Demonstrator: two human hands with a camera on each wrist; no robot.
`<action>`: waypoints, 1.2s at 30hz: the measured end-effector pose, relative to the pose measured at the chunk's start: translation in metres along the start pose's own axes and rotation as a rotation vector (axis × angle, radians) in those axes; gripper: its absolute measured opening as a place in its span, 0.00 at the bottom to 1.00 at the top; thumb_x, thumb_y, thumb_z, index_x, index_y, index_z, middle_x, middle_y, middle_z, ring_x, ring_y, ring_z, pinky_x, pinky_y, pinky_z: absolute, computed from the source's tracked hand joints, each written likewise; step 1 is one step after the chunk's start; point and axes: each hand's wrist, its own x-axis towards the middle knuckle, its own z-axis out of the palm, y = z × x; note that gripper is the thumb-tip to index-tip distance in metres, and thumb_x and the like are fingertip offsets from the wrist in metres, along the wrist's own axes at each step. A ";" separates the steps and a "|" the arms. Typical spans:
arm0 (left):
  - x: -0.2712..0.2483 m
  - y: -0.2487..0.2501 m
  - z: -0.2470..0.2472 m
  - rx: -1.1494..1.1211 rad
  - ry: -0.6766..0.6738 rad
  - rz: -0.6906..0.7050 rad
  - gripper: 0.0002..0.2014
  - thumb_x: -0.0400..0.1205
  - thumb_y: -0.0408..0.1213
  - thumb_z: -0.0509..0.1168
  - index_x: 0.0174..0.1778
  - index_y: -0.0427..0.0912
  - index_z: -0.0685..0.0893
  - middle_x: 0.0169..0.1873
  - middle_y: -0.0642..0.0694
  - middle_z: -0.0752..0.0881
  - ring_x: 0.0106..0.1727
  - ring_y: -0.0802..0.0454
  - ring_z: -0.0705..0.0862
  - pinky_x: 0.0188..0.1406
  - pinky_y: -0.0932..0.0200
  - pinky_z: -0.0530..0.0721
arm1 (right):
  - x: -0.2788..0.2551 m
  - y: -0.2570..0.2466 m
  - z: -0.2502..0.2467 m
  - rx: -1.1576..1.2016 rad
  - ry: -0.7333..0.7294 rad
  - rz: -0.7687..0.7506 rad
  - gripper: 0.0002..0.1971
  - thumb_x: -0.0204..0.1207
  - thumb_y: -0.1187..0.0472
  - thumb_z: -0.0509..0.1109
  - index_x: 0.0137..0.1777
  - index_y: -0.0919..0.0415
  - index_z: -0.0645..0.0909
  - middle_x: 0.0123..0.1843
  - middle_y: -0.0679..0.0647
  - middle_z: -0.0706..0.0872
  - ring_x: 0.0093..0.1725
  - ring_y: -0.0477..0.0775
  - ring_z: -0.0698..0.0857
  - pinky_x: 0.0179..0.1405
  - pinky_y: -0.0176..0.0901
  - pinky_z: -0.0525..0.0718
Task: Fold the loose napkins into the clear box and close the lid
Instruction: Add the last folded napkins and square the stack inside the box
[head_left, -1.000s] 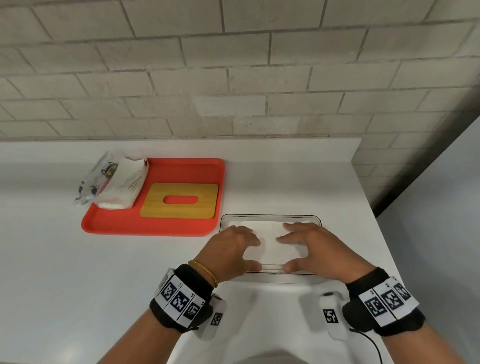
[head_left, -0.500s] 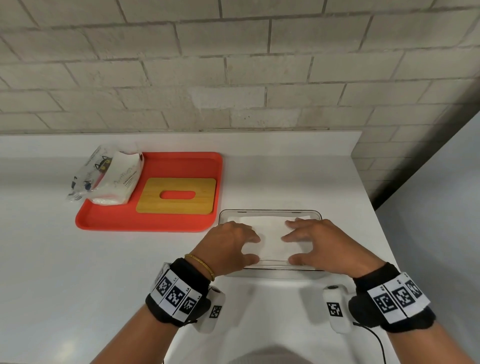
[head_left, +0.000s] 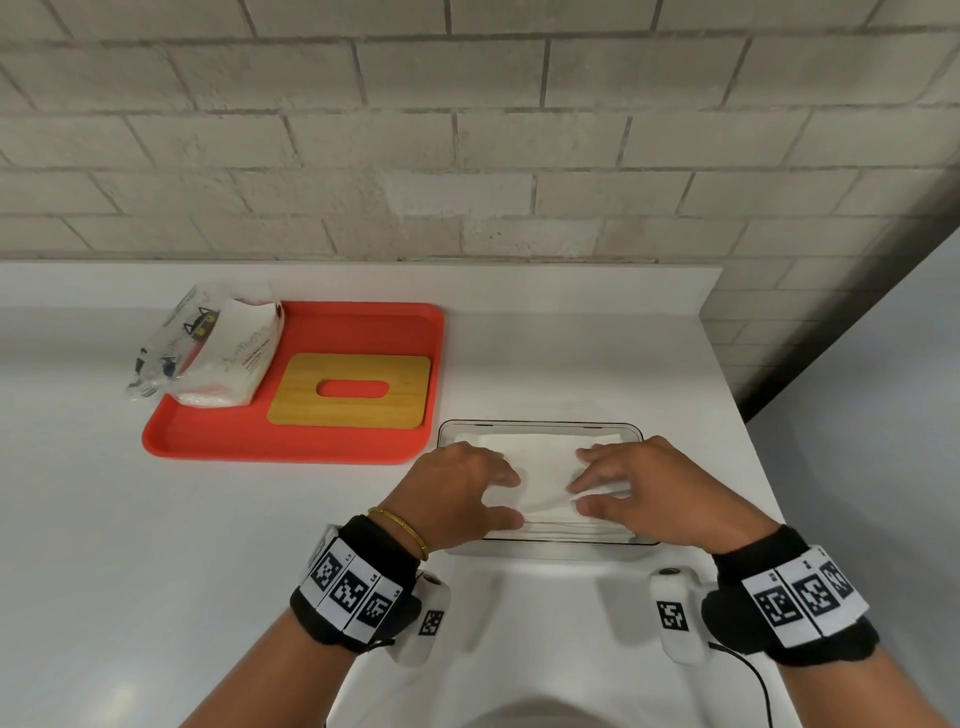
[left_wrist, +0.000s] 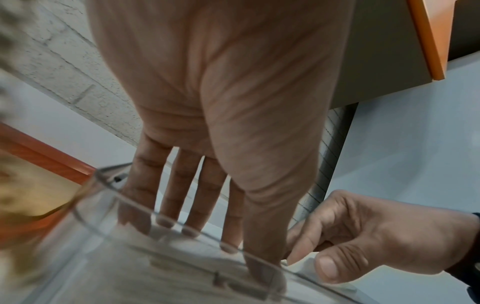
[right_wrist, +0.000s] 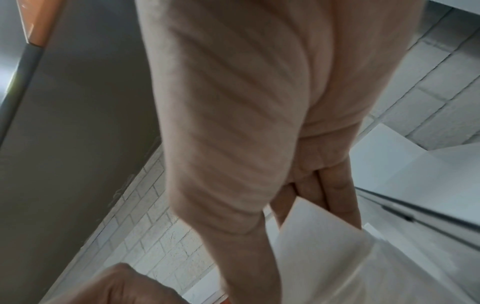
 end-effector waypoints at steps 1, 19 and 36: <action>0.000 0.000 -0.001 -0.005 0.005 0.001 0.25 0.81 0.63 0.70 0.72 0.58 0.85 0.75 0.61 0.82 0.75 0.57 0.78 0.72 0.56 0.76 | 0.000 0.000 0.000 0.004 0.002 -0.014 0.09 0.78 0.48 0.80 0.57 0.38 0.92 0.73 0.38 0.85 0.67 0.16 0.71 0.58 0.06 0.57; 0.004 0.000 -0.001 -0.061 0.039 0.035 0.16 0.86 0.60 0.64 0.54 0.58 0.93 0.62 0.58 0.91 0.71 0.59 0.82 0.65 0.51 0.81 | 0.001 0.006 -0.002 0.075 0.068 -0.027 0.13 0.82 0.42 0.73 0.53 0.48 0.94 0.65 0.33 0.86 0.64 0.20 0.79 0.64 0.20 0.75; 0.021 -0.002 0.006 -0.034 0.085 -0.041 0.39 0.77 0.51 0.79 0.83 0.52 0.71 0.77 0.55 0.74 0.77 0.52 0.73 0.70 0.55 0.79 | 0.022 -0.008 0.009 -0.309 0.130 0.008 0.44 0.69 0.44 0.85 0.84 0.45 0.71 0.72 0.40 0.77 0.70 0.47 0.72 0.69 0.39 0.73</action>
